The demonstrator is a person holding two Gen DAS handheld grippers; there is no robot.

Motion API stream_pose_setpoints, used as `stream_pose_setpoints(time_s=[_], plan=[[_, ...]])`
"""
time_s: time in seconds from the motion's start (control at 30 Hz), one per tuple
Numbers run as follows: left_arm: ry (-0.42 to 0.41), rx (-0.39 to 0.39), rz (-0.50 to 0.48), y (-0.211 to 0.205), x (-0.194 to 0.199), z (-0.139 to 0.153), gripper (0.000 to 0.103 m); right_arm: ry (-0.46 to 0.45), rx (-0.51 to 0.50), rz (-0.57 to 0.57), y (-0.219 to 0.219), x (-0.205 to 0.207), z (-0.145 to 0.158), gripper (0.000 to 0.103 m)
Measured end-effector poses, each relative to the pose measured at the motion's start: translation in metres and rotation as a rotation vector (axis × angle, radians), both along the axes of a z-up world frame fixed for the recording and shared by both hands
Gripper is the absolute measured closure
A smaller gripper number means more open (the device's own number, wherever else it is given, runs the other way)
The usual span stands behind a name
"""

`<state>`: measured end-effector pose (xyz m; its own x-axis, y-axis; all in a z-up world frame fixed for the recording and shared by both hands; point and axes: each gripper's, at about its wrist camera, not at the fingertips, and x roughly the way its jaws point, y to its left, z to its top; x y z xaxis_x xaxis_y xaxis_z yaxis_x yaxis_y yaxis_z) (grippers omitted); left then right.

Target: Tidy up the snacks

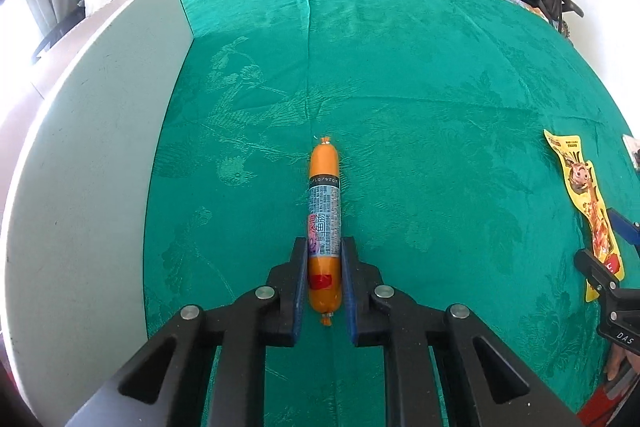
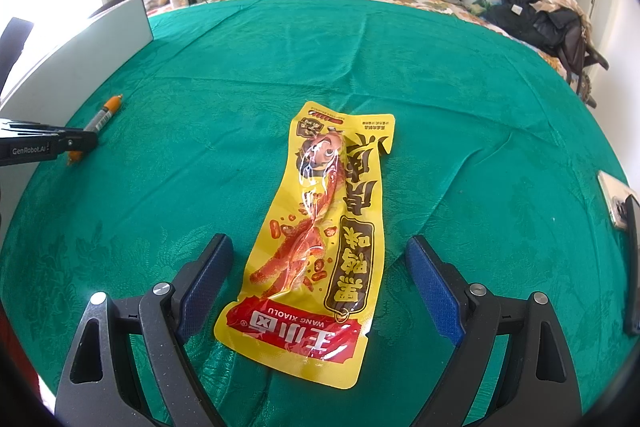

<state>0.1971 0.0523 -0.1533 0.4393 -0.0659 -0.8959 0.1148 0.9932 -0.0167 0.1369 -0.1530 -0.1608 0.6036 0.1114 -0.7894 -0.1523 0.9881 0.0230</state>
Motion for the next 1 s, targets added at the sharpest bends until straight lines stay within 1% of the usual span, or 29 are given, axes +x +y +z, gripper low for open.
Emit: stream_pose_setpoints(time_s=[0.1,0.13,0.17,0.23,0.3,0.33,0.37,0.43,0.47,0.5,0.53,0.57,0.6,0.63,0.7,0.8,0.9,0.93,1.0], plan=[[-0.003,-0.076,0.039,0.008,-0.010,0.004,0.088,0.006,0.020,0.009,-0.003,-0.001,0.001,0.012],[-0.008,-0.097,0.046,0.009,-0.015,0.006,0.088,0.021,0.041,0.011,-0.007,-0.001,0.002,0.012],[-0.015,-0.117,0.049,0.010,-0.021,0.009,0.088,0.047,0.077,0.001,-0.015,0.000,0.005,0.012],[-0.031,-0.145,0.049,0.010,-0.034,0.016,0.088,0.127,0.144,-0.060,-0.026,0.008,0.010,0.013],[-0.041,-0.173,0.053,0.008,-0.045,0.022,0.088,0.214,0.160,-0.128,-0.029,0.021,0.014,0.013],[-0.044,-0.187,0.054,0.008,-0.050,0.025,0.088,0.248,0.144,-0.142,-0.025,0.029,0.014,0.013],[-0.045,-0.199,0.054,0.007,-0.054,0.028,0.088,0.271,0.100,-0.139,-0.018,0.035,0.013,0.012],[-0.054,-0.228,0.051,0.007,-0.064,0.039,0.088,0.284,-0.034,-0.090,0.003,0.043,0.010,0.012],[-0.063,-0.241,0.046,0.007,-0.069,0.045,0.088,0.261,-0.043,-0.055,0.008,0.042,0.011,0.015],[-0.077,-0.251,0.039,0.007,-0.075,0.053,0.088,0.261,-0.052,-0.039,0.011,0.041,0.011,0.017],[-0.093,-0.260,0.032,0.008,-0.081,0.061,0.088,0.256,-0.035,-0.039,0.010,0.038,0.014,0.040],[-0.109,-0.269,0.026,0.009,-0.086,0.070,0.088,0.254,-0.016,-0.048,0.007,0.036,0.018,0.043],[-0.123,-0.280,0.022,0.010,-0.091,0.078,0.088,0.256,0.020,-0.058,0.002,0.033,0.022,0.054],[-0.133,-0.290,0.017,0.010,-0.096,0.085,0.088,0.263,0.052,-0.076,-0.003,0.031,0.025,0.057],[-0.153,-0.314,0.011,0.012,-0.104,0.097,0.088,0.265,0.150,-0.105,-0.018,0.025,0.031,0.058],[-0.179,-0.352,0.005,0.018,-0.117,0.113,0.088,0.244,0.291,-0.129,-0.035,0.013,0.042,0.059],[-0.203,-0.402,0.003,0.030,-0.126,0.130,0.088,0.213,0.447,-0.124,-0.046,0.000,0.060,0.059],[-0.211,-0.423,0.005,0.036,-0.129,0.137,0.088,0.204,0.482,-0.116,-0.047,-0.004,0.067,0.059],[-0.227,-0.458,0.025,0.055,-0.134,0.151,0.088,0.180,0.517,-0.083,-0.040,-0.010,0.086,0.059]])
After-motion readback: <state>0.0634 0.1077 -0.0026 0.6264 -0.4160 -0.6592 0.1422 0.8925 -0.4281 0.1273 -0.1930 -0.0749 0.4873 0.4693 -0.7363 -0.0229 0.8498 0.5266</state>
